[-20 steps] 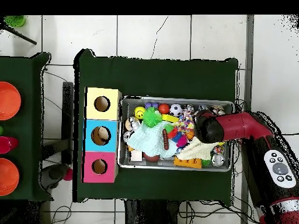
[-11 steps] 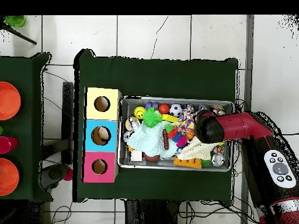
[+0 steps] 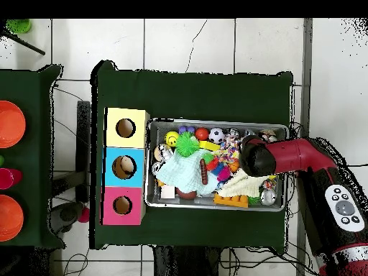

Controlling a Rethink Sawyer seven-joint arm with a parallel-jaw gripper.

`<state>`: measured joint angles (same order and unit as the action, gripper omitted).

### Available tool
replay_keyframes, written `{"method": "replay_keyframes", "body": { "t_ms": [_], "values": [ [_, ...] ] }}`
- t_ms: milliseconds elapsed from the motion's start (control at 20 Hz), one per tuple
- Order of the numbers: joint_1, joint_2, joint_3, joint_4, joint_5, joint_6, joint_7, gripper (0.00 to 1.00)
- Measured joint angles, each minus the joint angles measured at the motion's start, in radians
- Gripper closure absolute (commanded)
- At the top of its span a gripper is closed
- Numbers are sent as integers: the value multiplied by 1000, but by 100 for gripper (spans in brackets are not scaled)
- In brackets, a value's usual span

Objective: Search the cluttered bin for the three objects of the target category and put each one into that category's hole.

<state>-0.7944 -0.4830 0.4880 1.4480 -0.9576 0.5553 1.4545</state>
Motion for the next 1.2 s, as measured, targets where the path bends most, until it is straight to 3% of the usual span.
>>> {"method": "replay_keyframes", "body": {
  "t_ms": [1200],
  "values": [
    [-2, -54, 0, 13, 4, 11, 0, 100]
  ]
}}
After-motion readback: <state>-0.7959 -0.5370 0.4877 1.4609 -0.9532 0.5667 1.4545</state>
